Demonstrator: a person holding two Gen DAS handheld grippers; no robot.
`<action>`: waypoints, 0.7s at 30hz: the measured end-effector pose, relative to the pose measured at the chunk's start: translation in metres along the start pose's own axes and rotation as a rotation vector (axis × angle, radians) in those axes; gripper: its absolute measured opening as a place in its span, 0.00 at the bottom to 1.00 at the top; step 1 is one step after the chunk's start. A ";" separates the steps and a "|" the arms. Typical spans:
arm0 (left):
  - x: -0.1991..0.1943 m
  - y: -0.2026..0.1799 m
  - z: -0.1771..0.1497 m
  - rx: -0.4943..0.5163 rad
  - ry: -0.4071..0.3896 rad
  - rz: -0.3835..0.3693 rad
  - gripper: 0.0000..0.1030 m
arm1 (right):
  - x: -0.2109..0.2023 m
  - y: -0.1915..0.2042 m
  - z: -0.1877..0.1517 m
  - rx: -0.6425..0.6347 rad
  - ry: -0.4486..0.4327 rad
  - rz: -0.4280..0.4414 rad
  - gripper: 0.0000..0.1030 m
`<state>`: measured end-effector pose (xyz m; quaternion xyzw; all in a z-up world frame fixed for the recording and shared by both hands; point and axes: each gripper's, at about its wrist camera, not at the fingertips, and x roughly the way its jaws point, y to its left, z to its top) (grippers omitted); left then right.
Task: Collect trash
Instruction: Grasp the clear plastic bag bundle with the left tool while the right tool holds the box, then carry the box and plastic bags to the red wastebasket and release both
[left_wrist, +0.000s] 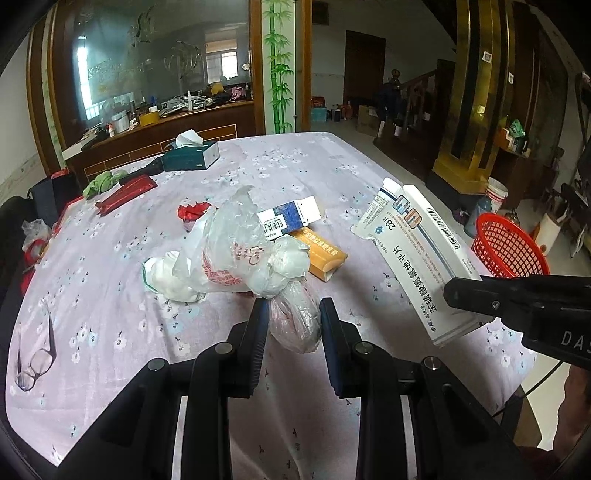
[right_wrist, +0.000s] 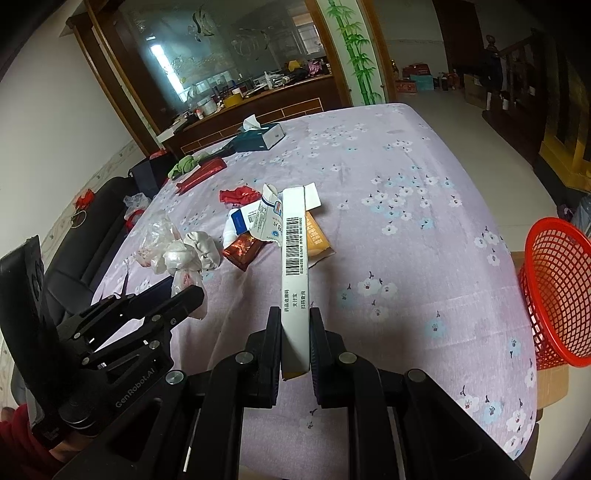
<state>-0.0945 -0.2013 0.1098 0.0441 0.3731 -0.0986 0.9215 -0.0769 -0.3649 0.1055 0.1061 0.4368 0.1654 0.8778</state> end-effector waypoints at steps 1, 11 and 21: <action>0.000 0.000 0.000 0.003 0.001 0.002 0.26 | 0.000 0.000 0.000 0.002 -0.001 -0.001 0.14; 0.001 -0.004 -0.003 0.018 0.003 0.010 0.26 | -0.003 0.001 -0.003 0.006 0.004 -0.006 0.14; 0.001 -0.007 -0.006 0.027 0.003 0.009 0.26 | -0.003 -0.002 -0.004 0.015 0.011 -0.012 0.14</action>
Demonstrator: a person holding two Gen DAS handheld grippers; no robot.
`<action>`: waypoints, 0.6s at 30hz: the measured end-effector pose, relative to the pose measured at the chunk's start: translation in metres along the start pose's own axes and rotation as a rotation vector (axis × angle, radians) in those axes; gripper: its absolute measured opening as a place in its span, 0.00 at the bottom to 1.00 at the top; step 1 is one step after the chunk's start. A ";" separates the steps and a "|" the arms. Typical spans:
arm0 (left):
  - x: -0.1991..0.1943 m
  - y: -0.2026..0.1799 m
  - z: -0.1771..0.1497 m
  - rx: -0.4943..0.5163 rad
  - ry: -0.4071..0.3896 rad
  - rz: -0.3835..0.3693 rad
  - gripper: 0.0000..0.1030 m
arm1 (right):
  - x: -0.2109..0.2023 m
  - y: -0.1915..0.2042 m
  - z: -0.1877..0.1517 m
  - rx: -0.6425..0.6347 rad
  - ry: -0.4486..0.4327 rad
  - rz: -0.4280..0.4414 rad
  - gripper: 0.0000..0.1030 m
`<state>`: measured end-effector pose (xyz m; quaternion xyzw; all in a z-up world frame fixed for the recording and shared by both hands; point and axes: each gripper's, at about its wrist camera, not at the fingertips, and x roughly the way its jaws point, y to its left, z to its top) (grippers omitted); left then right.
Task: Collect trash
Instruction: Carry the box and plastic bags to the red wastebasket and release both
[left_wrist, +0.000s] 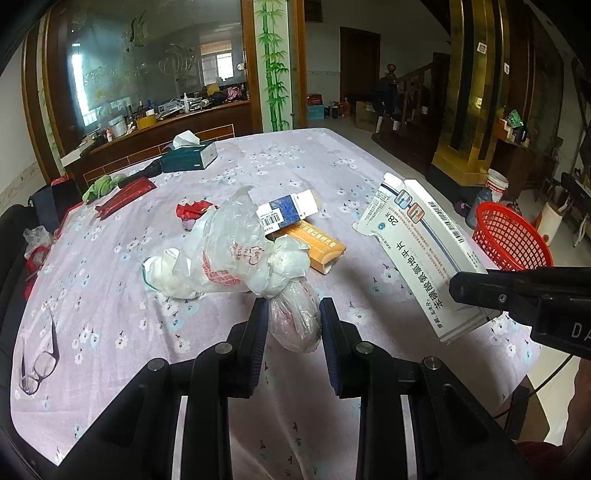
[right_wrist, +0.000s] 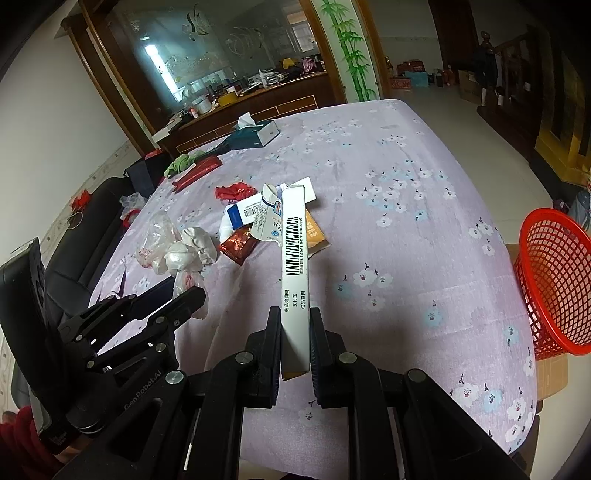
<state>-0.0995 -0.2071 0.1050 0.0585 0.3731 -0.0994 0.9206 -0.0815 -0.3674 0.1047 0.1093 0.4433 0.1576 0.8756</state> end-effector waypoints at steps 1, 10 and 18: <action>0.000 0.000 0.000 0.003 0.000 0.000 0.26 | 0.000 -0.001 0.000 0.001 0.001 -0.001 0.14; 0.002 -0.002 0.002 0.017 -0.001 -0.001 0.26 | -0.001 -0.006 0.000 0.015 0.000 -0.006 0.14; 0.005 -0.015 0.006 0.048 -0.001 -0.019 0.26 | -0.011 -0.023 -0.002 0.053 -0.016 -0.017 0.14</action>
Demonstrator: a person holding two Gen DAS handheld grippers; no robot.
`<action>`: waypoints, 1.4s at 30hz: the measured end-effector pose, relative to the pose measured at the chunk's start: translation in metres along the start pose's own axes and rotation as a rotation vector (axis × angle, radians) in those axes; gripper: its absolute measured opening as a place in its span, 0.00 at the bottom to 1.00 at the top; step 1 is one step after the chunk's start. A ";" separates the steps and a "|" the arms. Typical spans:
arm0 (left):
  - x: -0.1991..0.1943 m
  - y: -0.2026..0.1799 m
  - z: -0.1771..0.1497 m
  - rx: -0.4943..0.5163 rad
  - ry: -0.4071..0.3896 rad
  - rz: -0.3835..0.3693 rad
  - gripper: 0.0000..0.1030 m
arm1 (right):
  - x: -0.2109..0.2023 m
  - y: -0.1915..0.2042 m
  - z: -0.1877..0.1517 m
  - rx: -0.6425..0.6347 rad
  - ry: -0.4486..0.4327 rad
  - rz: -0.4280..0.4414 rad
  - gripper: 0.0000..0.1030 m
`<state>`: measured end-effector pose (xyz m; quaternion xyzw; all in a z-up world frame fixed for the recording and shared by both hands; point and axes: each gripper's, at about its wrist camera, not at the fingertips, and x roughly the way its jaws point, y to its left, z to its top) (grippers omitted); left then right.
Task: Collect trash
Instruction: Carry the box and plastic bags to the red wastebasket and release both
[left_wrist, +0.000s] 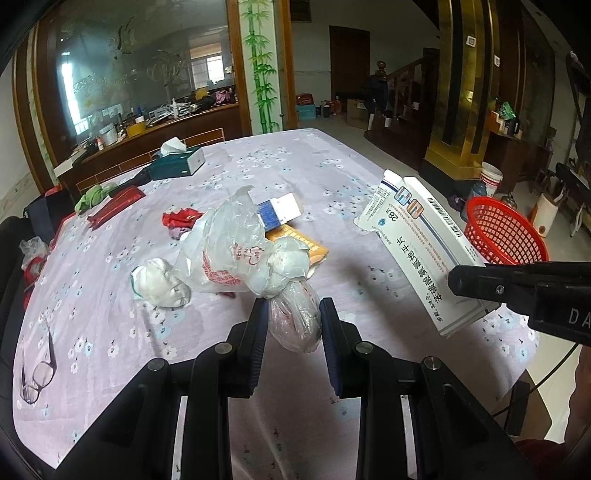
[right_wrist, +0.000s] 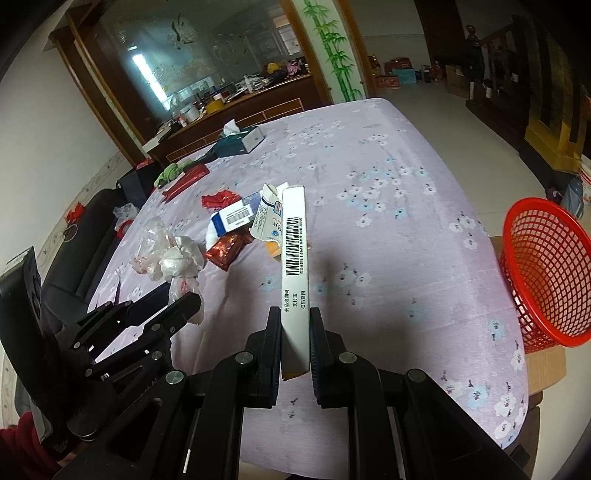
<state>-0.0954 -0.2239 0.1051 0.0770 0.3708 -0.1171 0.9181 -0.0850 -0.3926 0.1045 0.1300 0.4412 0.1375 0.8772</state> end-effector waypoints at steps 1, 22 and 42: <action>0.000 -0.002 0.001 0.005 0.000 -0.002 0.26 | -0.002 -0.003 0.000 0.006 -0.002 -0.002 0.14; 0.019 -0.083 0.039 0.155 -0.020 -0.127 0.26 | -0.066 -0.101 -0.007 0.214 -0.110 -0.098 0.14; 0.042 -0.243 0.099 0.355 0.016 -0.445 0.27 | -0.157 -0.244 -0.009 0.512 -0.272 -0.260 0.14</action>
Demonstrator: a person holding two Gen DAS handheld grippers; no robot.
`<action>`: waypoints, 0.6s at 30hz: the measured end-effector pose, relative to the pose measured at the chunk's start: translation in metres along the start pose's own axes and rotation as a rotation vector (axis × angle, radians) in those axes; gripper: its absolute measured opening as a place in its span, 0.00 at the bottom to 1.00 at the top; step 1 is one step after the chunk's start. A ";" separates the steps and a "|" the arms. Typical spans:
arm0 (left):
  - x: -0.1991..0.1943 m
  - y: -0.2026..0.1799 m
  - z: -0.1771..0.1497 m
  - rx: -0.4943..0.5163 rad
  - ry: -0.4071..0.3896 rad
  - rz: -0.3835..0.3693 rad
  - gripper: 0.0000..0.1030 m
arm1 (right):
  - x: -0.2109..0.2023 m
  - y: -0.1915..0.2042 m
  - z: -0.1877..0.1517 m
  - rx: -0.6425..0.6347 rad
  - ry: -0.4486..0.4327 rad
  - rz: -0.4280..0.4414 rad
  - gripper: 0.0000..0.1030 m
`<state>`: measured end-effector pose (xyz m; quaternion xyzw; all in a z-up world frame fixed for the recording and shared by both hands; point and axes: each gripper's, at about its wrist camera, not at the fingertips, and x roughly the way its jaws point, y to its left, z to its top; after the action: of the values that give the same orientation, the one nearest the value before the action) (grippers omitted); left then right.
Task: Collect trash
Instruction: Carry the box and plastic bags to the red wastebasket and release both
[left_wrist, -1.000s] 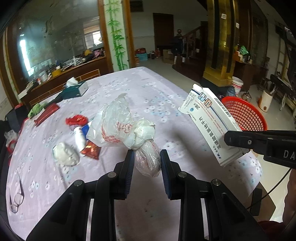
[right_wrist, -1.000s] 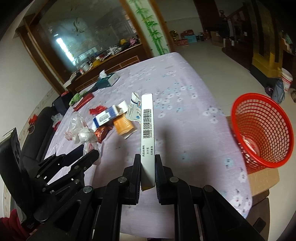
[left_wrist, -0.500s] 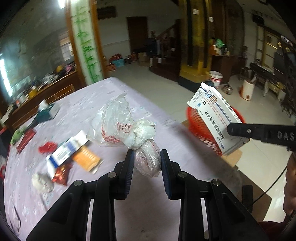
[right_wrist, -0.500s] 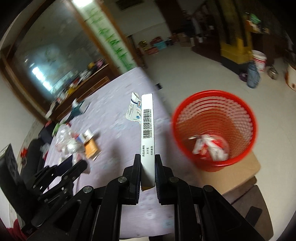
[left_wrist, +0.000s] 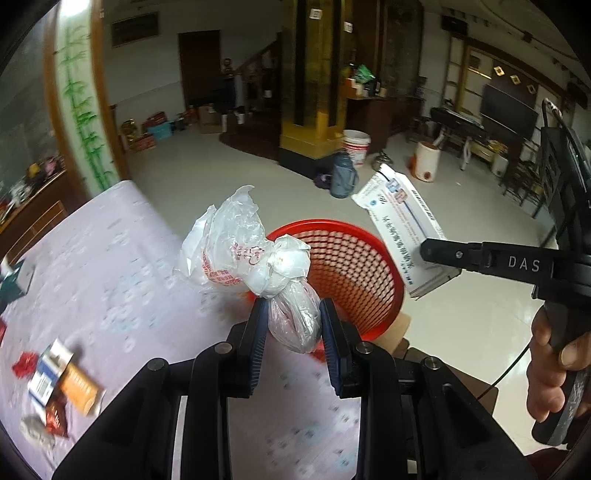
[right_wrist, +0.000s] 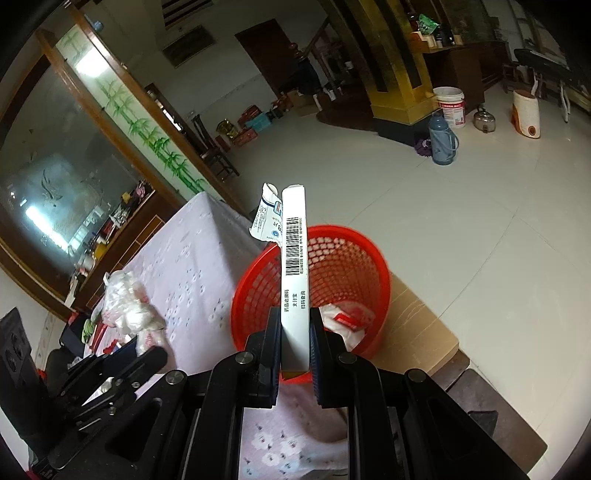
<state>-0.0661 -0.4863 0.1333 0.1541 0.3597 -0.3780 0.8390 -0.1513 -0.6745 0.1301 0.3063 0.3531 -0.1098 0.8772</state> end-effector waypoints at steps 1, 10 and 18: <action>0.006 -0.003 0.004 0.003 0.007 -0.010 0.27 | 0.001 -0.002 0.003 0.003 -0.002 0.000 0.14; 0.050 -0.014 0.023 -0.016 0.085 -0.067 0.27 | 0.027 -0.010 0.016 0.003 0.039 -0.010 0.14; 0.053 -0.003 0.021 -0.075 0.091 -0.059 0.53 | 0.050 -0.015 0.023 0.010 0.082 -0.026 0.30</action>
<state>-0.0334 -0.5273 0.1099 0.1291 0.4158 -0.3813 0.8155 -0.1086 -0.6987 0.1021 0.3103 0.3920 -0.1104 0.8590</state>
